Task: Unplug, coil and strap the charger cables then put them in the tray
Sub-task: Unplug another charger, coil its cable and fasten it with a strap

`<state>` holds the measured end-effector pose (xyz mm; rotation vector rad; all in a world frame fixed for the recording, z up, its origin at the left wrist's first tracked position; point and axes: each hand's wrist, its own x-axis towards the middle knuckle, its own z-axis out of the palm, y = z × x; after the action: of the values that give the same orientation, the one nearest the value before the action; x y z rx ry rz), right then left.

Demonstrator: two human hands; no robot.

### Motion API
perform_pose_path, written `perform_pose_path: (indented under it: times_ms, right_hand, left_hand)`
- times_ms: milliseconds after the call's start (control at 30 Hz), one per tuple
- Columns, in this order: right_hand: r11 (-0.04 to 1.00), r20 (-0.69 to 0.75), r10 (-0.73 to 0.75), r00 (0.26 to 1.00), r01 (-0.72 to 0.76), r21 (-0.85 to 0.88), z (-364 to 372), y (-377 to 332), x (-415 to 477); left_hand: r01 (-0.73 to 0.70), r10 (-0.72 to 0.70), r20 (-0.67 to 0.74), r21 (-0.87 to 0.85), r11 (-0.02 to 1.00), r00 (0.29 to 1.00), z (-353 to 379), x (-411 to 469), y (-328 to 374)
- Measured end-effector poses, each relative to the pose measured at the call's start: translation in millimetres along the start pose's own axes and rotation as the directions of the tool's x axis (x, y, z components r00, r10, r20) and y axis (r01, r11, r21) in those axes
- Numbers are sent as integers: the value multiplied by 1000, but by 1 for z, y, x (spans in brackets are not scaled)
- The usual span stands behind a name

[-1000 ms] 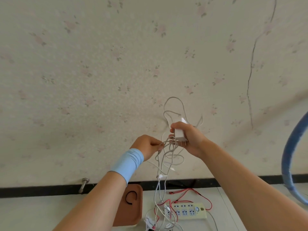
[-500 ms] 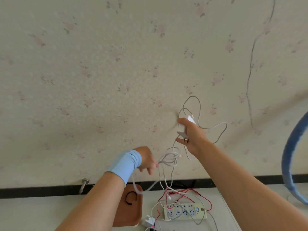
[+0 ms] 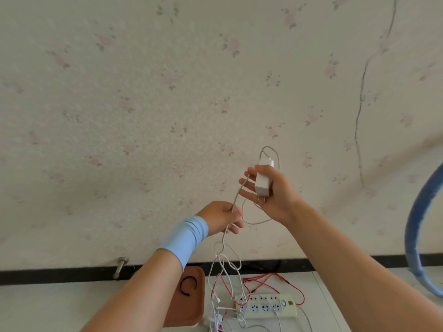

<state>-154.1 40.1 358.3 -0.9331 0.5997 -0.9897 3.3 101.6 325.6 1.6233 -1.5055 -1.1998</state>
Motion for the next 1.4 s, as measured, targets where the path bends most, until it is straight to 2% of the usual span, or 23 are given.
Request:
perform_pose_path:
  times_ms: [67, 133, 233, 300, 400, 467, 533, 667, 733, 800, 833, 900, 933, 1000, 1033, 1167, 1233, 1333, 1400]
  right_hand:
    - [1000, 4, 17, 1000, -17, 22, -2, 0, -1]
    - [997, -3, 73, 997, -73, 22, -5, 1, -1]
    - [974, 30, 196, 980, -190, -125, -8, 5, -4]
    - [923, 89, 272, 958, -234, -304, -9, 8, -6]
    - [828, 195, 395, 898, -256, -499, -10, 10, -10]
    - [762, 231, 453, 861, -239, -602, -7, 12, -12]
    - [762, 229, 440, 868, -226, -607, -3, 14, -12]
    - [872, 141, 277, 951, -187, -452, 3, 14, -10]
    - [927, 106, 187, 977, -140, -349, 3, 11, -8]
    - [965, 72, 128, 989, -107, -241, 2, 7, -5]
    - [975, 62, 110, 992, -96, -200, 2, 6, -4]
    - [984, 54, 84, 995, -75, -160, 1, 4, -4]
    - [987, 49, 72, 996, -64, -151, 1, 4, -4]
    - [991, 37, 46, 998, -42, -125, 1, 4, -4]
    - [993, 34, 38, 999, -34, -109, 1, 4, -5]
    - [995, 10, 29, 1000, -28, -98, 4, 6, -6]
    - [996, 0, 18, 1000, -18, -85, 5, 6, -6]
    - [999, -40, -13, 999, 10, -53, 8, 0, -7]
    - [1000, -62, -17, 998, 17, -14, 8, -5, -6]
  left_hand:
    - [-38, 32, -57, -115, 993, 998, 0, 0, -2]
    - [-82, 41, -141, -303, 949, 989, 0, 0, 0]
    - [-187, 22, -303, -528, 828, 953, -2, 3, 7]
    - [-245, -30, -368, -675, 696, 929, -7, 6, 10]
    - [-311, -86, -376, -856, 412, 923, -18, 8, 11]
    - [-319, -105, -369, -890, 326, 923, -23, 8, 8]
    - [-305, -111, -365, -881, 362, 924, -26, 9, 5]
    - [-188, -157, -299, -850, 493, 941, -25, 7, 6]
    - [-58, -191, -240, -752, 657, 952, -22, 3, 4]
    - [80, -184, -142, -536, 840, 973, -16, -2, 1]
    - [113, -159, -73, -427, 897, 985, -12, -5, 0]
    - [96, -93, 27, -176, 980, 995, -7, -7, -1]
    - [54, -54, 13, -24, 998, 998, -5, -6, -1]
    - [-7, 30, -82, 265, 964, 996, -6, -2, -3]
    - [2, 42, -118, 353, 936, 992, -7, 1, -5]
    - [109, -65, -90, 657, 746, 994, -9, 8, -7]
    - [171, -138, -105, 721, 671, 985, -13, 15, -12]
    - [273, -334, -83, 772, 574, 939, -22, 19, -24]
    - [345, -383, -161, 806, 480, 910, -26, 12, -26]
